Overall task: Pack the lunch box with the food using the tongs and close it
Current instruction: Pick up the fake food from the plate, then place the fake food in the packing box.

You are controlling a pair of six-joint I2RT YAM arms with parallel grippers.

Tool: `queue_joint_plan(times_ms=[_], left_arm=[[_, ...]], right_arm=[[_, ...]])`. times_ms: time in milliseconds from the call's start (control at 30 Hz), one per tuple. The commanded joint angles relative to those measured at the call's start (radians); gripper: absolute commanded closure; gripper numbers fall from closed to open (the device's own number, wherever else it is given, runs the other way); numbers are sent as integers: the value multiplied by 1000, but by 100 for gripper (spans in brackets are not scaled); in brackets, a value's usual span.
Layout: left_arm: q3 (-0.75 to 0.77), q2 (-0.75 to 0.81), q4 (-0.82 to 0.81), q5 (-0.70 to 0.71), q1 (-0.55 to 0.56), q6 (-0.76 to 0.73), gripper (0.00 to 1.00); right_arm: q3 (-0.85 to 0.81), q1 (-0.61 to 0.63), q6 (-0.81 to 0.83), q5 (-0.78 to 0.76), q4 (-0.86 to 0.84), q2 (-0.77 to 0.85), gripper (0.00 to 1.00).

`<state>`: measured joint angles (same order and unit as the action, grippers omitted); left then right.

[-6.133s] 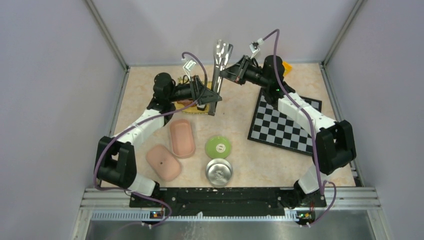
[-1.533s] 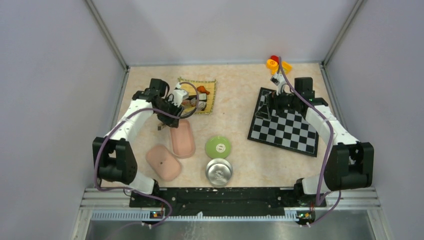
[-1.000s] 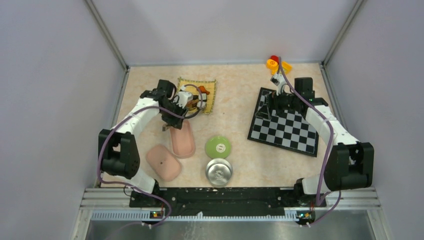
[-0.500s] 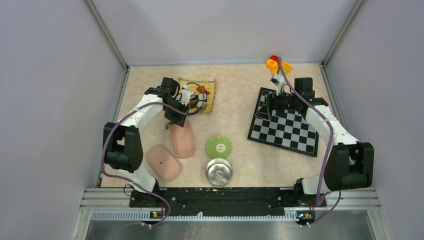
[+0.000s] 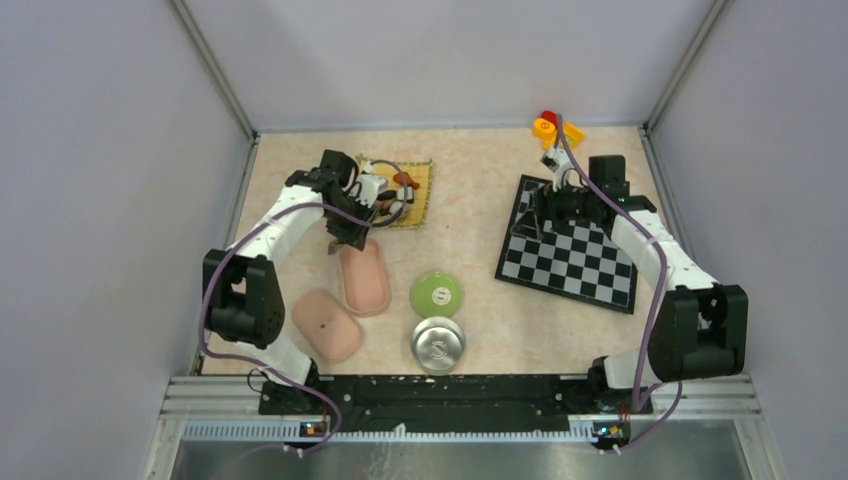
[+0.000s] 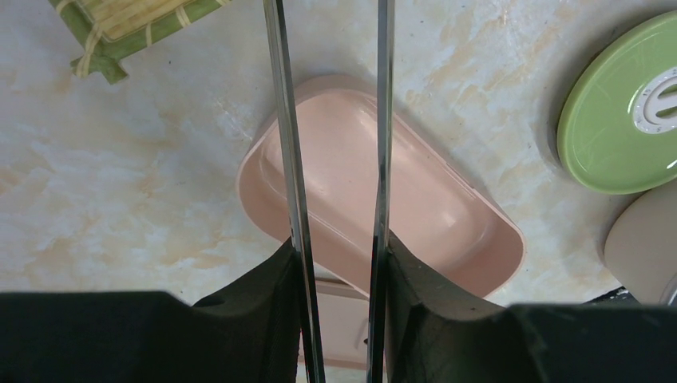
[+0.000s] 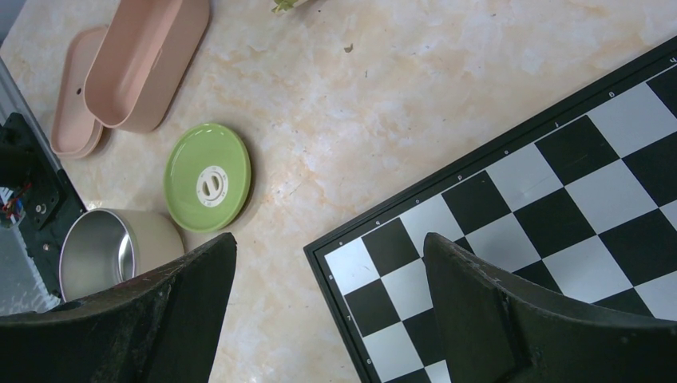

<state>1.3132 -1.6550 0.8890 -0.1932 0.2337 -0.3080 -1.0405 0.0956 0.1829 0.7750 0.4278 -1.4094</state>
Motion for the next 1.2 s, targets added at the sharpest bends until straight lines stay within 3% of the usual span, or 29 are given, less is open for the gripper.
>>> queue_joint_plan(times_ms=[0, 300, 567, 800, 1167], left_arm=[[74, 106, 49, -16, 1, 12, 75], [99, 192, 148, -75, -44, -43, 76], [22, 405, 255, -148, -157, -254, 75], [-121, 578, 298, -65, -163, -388, 76], [-320, 668, 214, 153, -163, -540, 76]], right_arm=[[-1, 1, 23, 9, -17, 33, 15], [-4, 2, 24, 19, -12, 39, 15], [-2, 3, 26, 35, -11, 50, 15], [2, 2, 15, 53, -17, 47, 15], [4, 2, 12, 54, -20, 53, 15]])
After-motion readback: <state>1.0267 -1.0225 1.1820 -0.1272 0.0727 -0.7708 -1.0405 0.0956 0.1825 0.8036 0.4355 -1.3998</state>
